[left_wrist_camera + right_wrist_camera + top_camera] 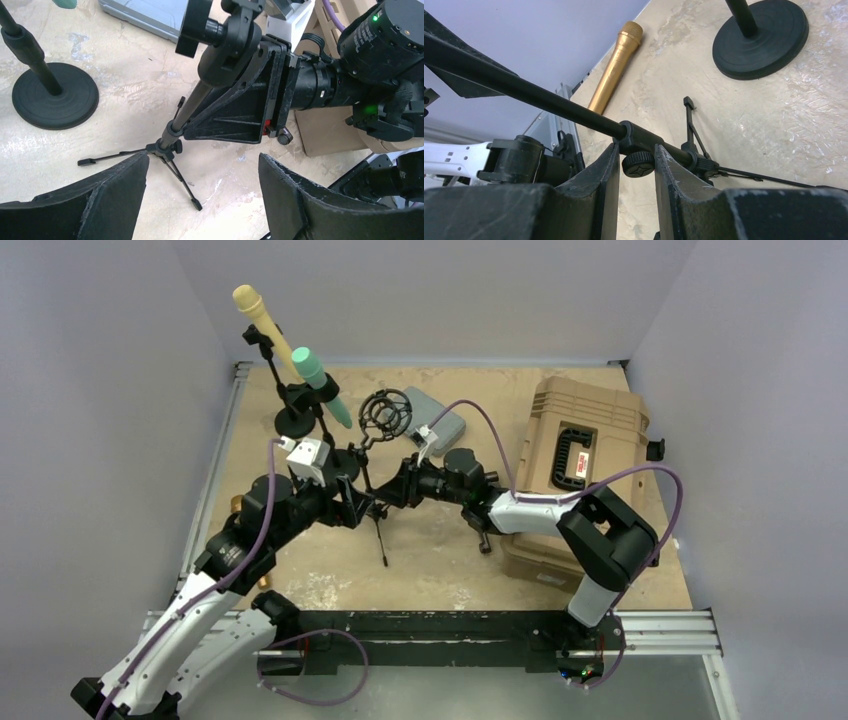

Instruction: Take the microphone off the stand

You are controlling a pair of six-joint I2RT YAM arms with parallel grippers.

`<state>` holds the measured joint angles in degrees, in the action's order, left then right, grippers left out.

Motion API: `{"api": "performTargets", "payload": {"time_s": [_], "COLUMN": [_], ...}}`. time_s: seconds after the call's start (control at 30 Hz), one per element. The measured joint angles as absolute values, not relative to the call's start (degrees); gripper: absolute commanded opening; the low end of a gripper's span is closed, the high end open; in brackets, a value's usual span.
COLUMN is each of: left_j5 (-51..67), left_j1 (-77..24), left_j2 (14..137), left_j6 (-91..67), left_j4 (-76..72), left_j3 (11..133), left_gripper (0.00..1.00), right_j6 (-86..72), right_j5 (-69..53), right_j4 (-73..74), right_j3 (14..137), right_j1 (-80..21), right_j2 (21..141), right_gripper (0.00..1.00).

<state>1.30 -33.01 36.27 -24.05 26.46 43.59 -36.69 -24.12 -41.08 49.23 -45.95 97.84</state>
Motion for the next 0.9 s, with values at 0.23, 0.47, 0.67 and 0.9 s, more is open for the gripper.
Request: {"api": "performTargets", "payload": {"time_s": [0.23, 0.47, 0.67, 0.9], "left_j5": [-1.08, -1.67, -0.6, 1.56], "left_j1": [-33.01, -33.01, -33.01, -33.01], "left_j2": [35.48, 35.53, 35.7, 37.93], "left_j6": [-24.34, -24.16, -22.96, -22.96], "left_j4": [26.33, 26.68, 28.29, 28.8], "left_j3": [43.59, 44.64, 46.74, 49.34], "left_gripper": [0.85, 0.86, 0.87, 0.87], "right_j6": [-36.38, -35.77, -36.05, -38.68], "right_j5": [-21.91, -24.69, -31.83, -41.85], "right_j4": [-39.88, -33.82, -30.41, -31.14], "right_j3": [49.19, 51.37, 52.16, 52.71], "right_j1": [-46.81, -46.37, -44.86, -42.48], "right_j2": [97.19, 96.38, 96.44, 97.58], "right_gripper": [0.06, 0.3, 0.47, 0.48]}}
